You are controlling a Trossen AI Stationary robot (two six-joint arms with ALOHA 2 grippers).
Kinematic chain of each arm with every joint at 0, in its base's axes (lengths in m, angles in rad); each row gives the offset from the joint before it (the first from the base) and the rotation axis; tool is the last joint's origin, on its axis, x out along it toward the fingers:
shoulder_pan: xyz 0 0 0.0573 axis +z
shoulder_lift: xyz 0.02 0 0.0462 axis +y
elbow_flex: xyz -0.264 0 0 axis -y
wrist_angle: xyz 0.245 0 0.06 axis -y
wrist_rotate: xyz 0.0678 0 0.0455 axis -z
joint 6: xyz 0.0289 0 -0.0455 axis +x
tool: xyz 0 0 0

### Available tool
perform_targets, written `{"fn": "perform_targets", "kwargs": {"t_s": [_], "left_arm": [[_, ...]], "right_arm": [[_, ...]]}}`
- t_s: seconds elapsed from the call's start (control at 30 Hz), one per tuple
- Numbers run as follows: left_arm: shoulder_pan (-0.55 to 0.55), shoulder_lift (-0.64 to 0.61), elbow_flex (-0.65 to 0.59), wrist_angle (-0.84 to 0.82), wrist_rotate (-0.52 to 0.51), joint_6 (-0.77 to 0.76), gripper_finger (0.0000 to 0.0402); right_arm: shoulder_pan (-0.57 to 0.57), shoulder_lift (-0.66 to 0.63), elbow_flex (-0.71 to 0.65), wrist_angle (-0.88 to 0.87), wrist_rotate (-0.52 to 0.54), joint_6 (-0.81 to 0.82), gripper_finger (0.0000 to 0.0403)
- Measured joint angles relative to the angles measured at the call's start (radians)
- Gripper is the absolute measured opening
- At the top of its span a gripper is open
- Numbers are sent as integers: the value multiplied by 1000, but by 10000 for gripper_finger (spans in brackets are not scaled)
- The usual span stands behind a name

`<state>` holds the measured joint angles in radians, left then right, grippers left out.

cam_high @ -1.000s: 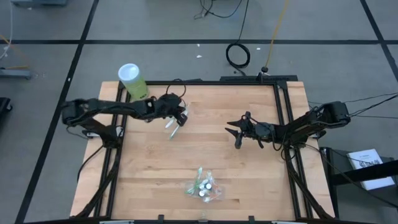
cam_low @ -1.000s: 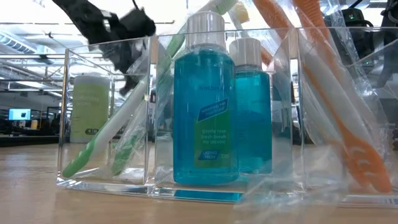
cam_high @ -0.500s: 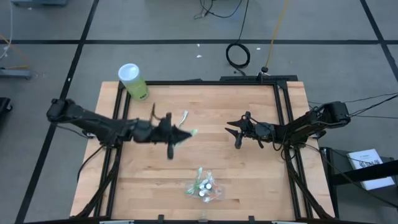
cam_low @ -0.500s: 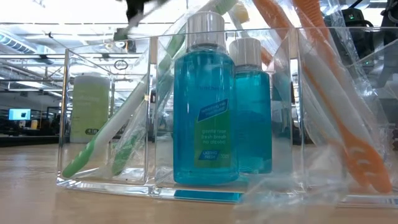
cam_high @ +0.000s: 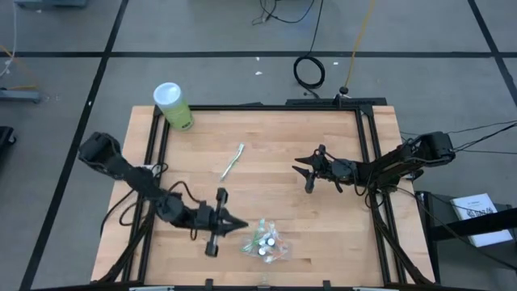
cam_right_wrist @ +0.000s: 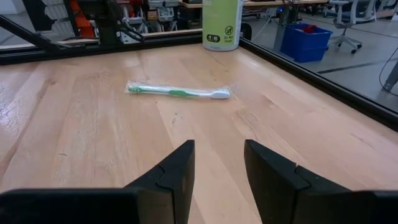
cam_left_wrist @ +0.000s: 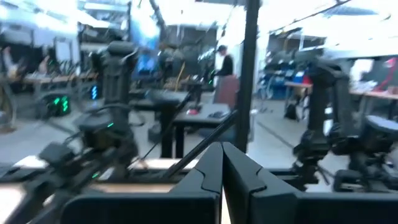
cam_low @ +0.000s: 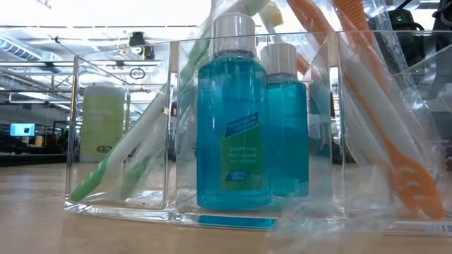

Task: Pick & Place toothbrushing station
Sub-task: Put the green toothbrush into the transparent organizer

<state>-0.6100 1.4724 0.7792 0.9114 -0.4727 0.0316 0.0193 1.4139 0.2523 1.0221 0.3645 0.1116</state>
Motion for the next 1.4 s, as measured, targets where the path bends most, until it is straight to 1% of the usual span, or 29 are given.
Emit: {"fn": "perform_targets", "kwargs": {"t_s": [0.1,0.17,0.3,0.4,0.53,0.63,0.7,0.8,0.83,0.87,0.93,1.03,1.1,1.17,1.23,1.3,1.4], "left_arm": [[-27,68,0,115,2,44,1],[-37,100,0,154,1,46,1],[-43,144,0,187,0,32,1],[-43,151,0,200,-1,26,2],[-45,150,0,200,-56,42,3],[-41,149,0,147,-60,42,16],[-39,150,0,56,-60,40,23],[-48,151,0,-54,-70,39,23],[-60,150,0,-84,-99,35,19],[-76,150,0,-123,-149,26,13],[-114,148,0,-201,-282,19,4],[-170,112,-1,-312,-492,-28,13],[-190,92,0,-365,-570,-95,23],[-187,91,0,-437,-573,-180,30],[-166,92,-1,-495,-536,-258,36],[-130,89,0,-569,-473,-345,43],[-48,90,0,-712,-333,-485,66]], "right_arm": [[0,0,0,14,0,0,130],[0,0,0,21,0,0,130],[0,0,0,23,0,18,130],[0,0,0,23,-1,18,130],[0,0,0,22,0,18,130],[0,0,0,21,0,17,130],[0,0,0,21,0,16,130],[0,0,0,21,0,16,130],[0,0,0,21,0,16,130],[0,0,0,21,-1,16,130],[0,0,0,21,-2,16,130],[0,0,0,21,-2,16,130],[0,0,0,21,-2,16,130],[0,0,0,21,-2,16,130],[0,0,0,21,-1,18,130],[0,0,0,21,3,28,130],[0,0,0,23,23,33,130]]}}
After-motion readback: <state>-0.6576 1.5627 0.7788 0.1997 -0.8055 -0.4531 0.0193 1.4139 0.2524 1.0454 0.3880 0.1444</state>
